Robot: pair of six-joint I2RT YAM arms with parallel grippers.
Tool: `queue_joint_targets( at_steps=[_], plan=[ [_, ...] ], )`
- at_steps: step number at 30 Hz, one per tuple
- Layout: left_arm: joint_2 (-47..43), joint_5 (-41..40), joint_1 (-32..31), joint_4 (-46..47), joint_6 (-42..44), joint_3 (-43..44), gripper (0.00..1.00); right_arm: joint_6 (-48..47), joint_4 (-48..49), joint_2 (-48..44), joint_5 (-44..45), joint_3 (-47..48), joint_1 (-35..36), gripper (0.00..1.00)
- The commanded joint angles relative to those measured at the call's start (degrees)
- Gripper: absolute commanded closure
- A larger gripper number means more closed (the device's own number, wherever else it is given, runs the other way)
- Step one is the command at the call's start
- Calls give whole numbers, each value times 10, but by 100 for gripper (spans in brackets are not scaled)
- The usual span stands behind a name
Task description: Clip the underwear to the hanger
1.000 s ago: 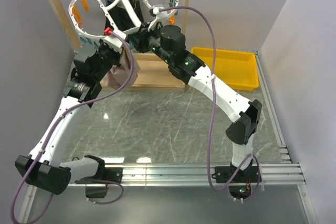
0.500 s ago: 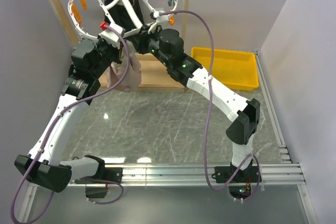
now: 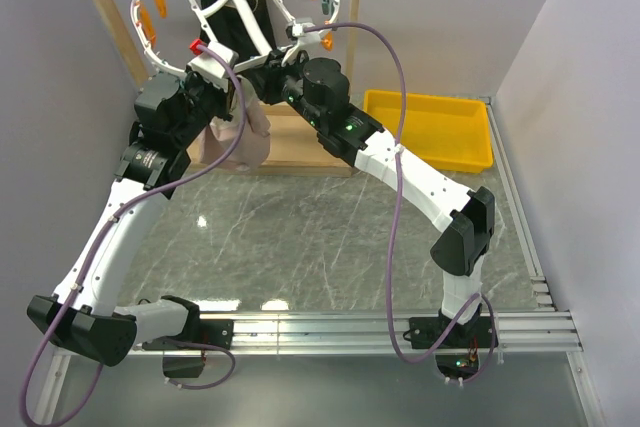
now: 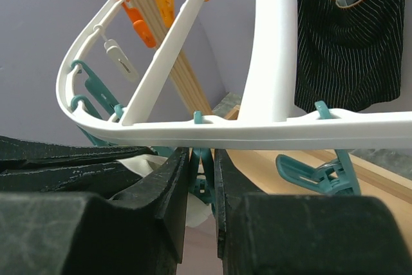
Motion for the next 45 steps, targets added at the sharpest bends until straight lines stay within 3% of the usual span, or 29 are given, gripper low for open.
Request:
queue_joint_targets(
  at_steps=[1,18,28,37,41,45],
  plan=[
    [-5,1,1,21,3,30,100,-1,-21,-21,-3,-4,2,76],
    [-2,1,2,14,17,28,100,17,-25,-19,-23,8,-8,51],
    [5,5,2,6,24,27,100,39,-23,-30,-37,15,-15,44],
    [5,22,2,-10,27,22,100,38,-4,-73,-73,-25,-27,27],
    [9,48,2,-39,28,31,89,22,5,-109,-93,-55,-28,23],
    [9,76,2,-63,30,40,67,10,11,-142,-122,-104,-33,18]
  ],
)
